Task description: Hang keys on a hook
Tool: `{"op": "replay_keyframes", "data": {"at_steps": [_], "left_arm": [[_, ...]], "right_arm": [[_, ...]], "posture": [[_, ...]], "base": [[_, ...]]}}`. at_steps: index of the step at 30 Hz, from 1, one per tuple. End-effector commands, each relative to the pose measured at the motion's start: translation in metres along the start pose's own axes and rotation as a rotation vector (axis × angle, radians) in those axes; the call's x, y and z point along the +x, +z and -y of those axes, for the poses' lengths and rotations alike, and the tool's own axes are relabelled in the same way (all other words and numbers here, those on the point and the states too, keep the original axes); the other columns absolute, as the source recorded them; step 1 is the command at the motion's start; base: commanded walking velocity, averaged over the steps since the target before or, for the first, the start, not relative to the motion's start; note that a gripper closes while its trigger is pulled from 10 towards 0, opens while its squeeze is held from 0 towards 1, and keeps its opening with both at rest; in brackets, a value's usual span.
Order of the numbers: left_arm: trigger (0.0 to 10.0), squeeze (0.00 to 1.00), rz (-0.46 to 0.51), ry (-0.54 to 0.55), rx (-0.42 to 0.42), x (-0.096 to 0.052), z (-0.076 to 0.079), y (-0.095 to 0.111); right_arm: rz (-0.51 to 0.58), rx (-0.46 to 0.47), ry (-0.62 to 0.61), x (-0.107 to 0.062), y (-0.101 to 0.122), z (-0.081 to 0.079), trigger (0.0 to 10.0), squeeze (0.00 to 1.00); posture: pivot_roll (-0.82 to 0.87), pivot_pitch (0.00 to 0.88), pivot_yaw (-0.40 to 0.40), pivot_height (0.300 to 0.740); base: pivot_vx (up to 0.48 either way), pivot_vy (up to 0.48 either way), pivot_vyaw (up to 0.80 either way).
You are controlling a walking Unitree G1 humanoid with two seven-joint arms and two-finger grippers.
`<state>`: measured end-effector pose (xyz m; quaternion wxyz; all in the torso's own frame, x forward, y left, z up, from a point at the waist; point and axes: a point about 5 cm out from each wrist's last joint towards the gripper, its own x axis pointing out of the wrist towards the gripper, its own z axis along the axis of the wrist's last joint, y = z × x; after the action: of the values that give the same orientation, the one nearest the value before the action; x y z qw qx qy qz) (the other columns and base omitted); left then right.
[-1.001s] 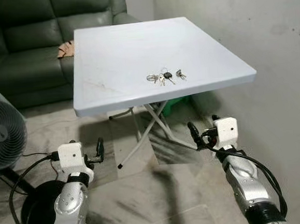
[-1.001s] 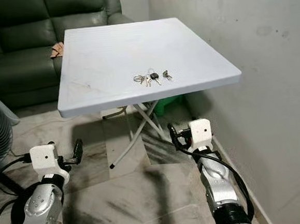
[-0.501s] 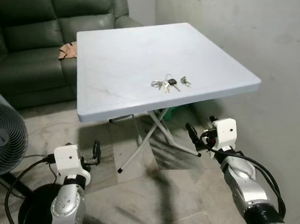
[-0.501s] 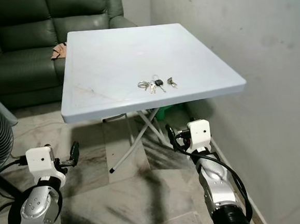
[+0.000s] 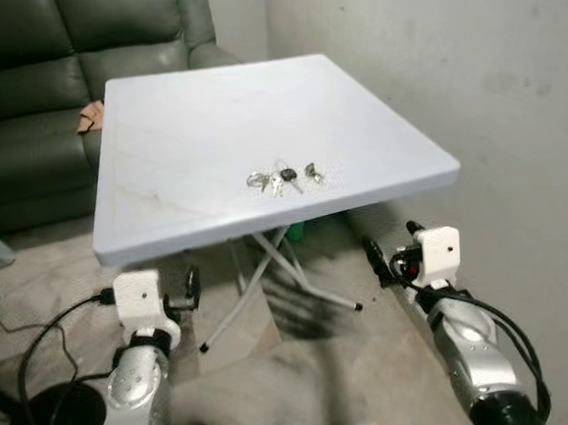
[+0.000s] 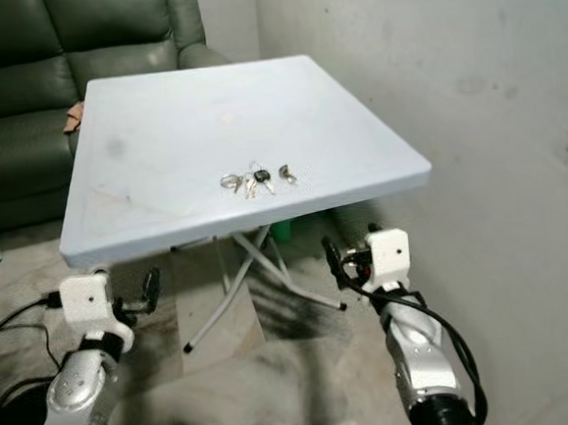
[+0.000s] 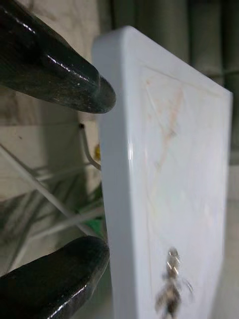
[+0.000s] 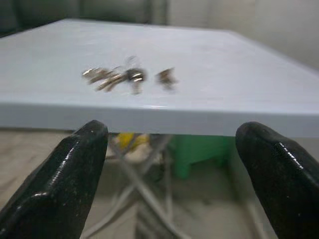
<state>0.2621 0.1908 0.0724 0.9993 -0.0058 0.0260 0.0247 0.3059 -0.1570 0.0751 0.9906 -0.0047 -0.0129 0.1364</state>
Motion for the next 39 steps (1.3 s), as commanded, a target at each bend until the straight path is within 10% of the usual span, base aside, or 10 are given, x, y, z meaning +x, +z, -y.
{"op": "replay_keyframes", "data": {"at_steps": [1, 39], "left_arm": [[10.0, 0.00, 0.008, -0.004, -0.001, 0.000, -0.001, 0.004], [10.0, 0.00, -0.007, -0.013, 0.025, 0.002, 0.010, 0.004]], "right_arm": [[0.010, -0.005, 0.004, 0.001, 0.004, 0.002, 10.0, 0.00], [0.028, -0.087, 0.069, 0.005, 0.010, 0.000, 10.0, 0.00]], "posture": [[-0.01, 0.050, -0.028, 0.740], [-0.01, 0.027, -0.041, 0.740]], "base": [[0.285, 0.000, 0.00], [0.328, 0.000, 0.25]]}}
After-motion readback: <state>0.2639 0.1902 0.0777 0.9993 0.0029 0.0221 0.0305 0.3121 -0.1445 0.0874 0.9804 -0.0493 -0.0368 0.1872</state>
